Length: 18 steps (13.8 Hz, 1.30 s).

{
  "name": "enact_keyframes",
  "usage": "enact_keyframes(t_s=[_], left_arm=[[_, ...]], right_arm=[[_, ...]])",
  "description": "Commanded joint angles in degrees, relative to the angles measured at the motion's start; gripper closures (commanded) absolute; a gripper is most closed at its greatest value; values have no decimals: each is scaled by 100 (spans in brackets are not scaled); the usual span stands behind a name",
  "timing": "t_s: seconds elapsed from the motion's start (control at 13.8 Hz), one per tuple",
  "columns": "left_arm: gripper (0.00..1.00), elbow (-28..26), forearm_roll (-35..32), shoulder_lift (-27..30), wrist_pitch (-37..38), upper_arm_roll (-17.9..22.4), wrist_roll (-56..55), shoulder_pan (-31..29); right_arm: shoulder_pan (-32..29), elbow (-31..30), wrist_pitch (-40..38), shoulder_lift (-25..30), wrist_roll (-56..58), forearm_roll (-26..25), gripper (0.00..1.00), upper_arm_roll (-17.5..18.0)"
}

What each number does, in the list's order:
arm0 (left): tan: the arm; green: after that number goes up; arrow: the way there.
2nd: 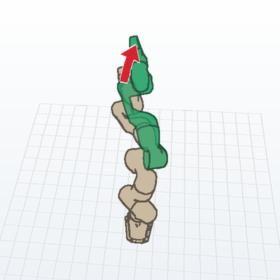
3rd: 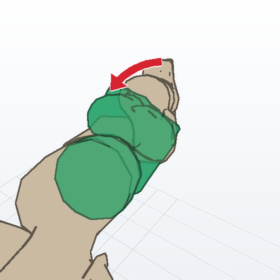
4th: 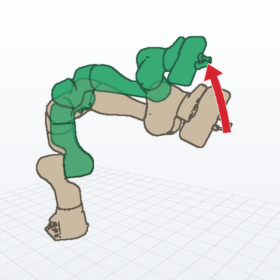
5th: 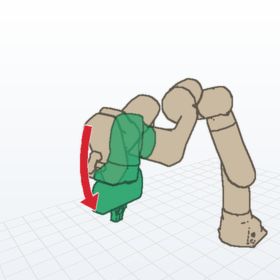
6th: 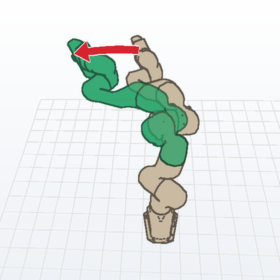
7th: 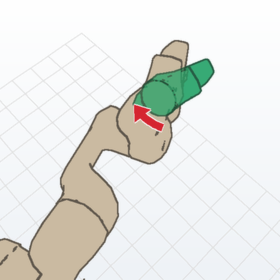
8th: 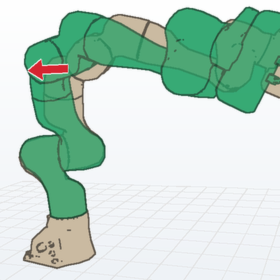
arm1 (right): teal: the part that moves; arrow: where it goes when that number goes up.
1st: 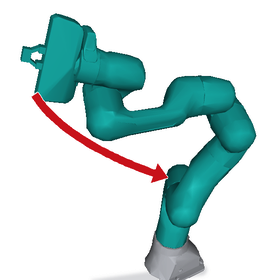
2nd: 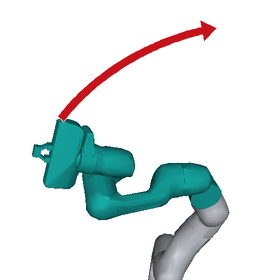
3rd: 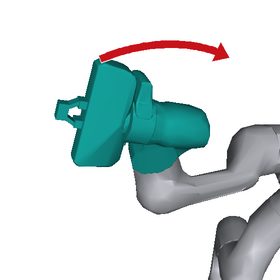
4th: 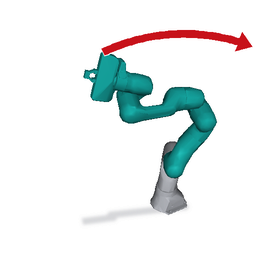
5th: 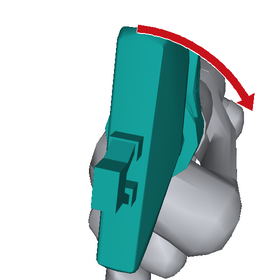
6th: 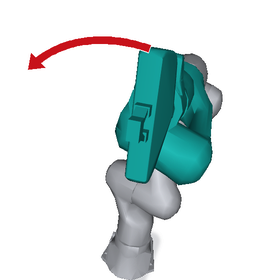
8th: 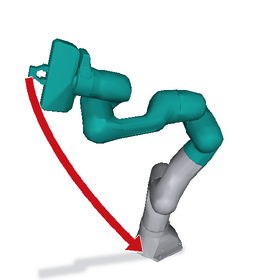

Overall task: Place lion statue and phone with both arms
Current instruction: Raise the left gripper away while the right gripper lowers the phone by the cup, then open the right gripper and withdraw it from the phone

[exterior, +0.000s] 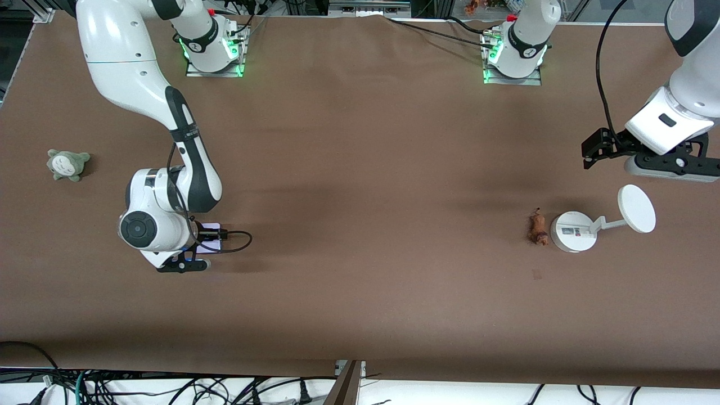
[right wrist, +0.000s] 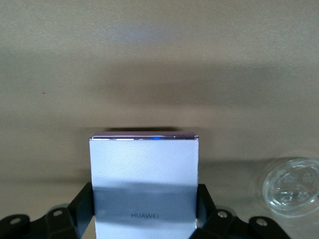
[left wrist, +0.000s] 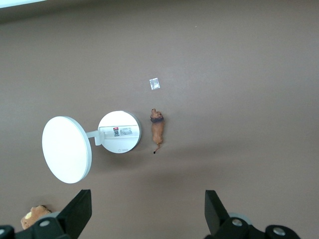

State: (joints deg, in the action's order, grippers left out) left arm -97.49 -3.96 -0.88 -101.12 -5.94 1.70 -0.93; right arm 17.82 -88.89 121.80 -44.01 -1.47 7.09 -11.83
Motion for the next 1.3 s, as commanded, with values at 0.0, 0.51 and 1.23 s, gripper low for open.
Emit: enact_keyframes(t_s=[0.0, 0.51, 1.23], left_arm=[[0, -165, 220, 149, -101, 5, 93, -57], [0, -148, 229, 140, 13, -13, 93, -48], [0, -7, 220, 149, 145, -22, 84, -4]], right_arm=[[-33, -23, -60, 129, 85, -76, 0, 49], [-33, 767, -919, 735, 638, -85, 0, -293], [-42, 865, -2624, 2052, 1254, -67, 0, -988]])
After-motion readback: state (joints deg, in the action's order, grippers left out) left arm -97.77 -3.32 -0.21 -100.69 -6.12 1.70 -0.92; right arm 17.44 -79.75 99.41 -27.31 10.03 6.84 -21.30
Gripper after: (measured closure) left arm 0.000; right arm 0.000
